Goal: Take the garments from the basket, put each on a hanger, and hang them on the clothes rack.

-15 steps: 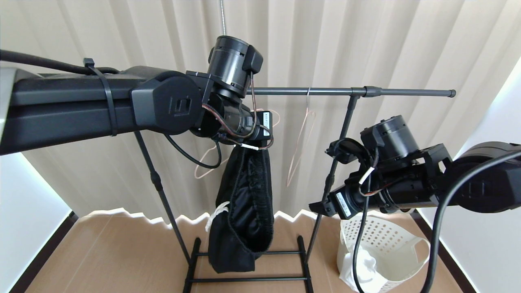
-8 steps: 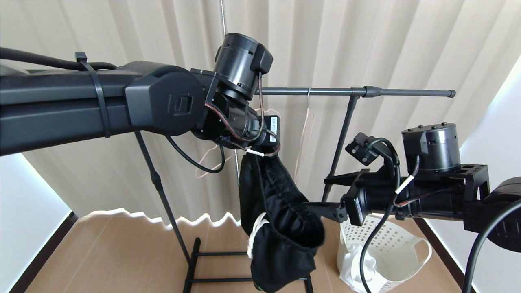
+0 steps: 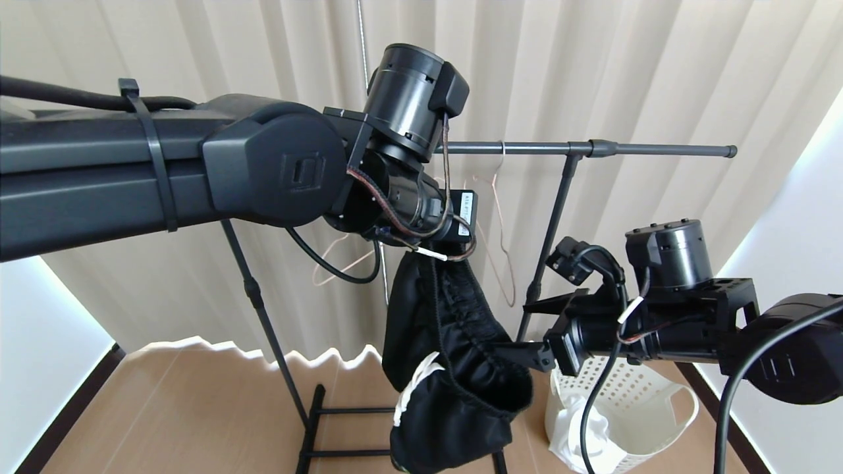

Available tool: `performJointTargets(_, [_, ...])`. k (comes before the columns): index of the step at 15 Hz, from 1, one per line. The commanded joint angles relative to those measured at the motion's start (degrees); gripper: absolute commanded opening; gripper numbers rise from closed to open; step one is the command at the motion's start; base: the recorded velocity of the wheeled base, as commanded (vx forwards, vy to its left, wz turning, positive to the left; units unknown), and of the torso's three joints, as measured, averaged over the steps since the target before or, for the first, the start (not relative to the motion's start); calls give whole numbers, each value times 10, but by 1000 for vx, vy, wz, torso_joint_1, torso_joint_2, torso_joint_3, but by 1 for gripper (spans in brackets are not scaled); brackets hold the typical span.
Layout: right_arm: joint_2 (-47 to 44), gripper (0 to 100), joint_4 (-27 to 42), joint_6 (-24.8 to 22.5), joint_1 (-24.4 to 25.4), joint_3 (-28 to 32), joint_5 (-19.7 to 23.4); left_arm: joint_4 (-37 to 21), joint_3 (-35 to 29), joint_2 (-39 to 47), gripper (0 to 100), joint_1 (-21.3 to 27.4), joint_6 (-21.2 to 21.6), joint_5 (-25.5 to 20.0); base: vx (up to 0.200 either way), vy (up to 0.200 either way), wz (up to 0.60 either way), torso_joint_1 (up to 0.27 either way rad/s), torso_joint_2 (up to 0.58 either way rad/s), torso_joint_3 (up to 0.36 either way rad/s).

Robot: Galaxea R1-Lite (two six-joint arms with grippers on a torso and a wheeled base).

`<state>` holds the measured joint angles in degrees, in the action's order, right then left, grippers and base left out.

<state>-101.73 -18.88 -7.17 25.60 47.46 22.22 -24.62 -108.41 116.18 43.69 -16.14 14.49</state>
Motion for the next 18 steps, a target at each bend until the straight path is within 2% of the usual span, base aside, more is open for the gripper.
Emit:
performJointTargets(1, [-27, 100, 0, -11, -1, -7, 0, 0, 0, -3, 0, 0, 0, 0, 0, 0, 0, 0, 0, 0])
performJointTargets(9, [-48, 100, -3, -26, -3, -9, 3, -2, 7, -19, 0, 0, 0, -1, 0, 0, 0, 0, 0, 0])
performJointTargets(13, [-57, 100, -54, -23, -6, -20, 3, -2, 11, -19, 0, 1, 0, -1, 0, 0, 0, 0, 0, 0])
performJointTargets(14, [-57, 0, -59, -22, -9, -20, 2, -2, 14, -20, 0, 1, 0, -2, 0, 0, 0, 0, 0, 0])
performJointTargets(18, [-51, 0, -59, -24, -46, -11, 0, -2, 34, -36, 0, 0, 0, -2, 0, 0, 0, 0, 0, 0])
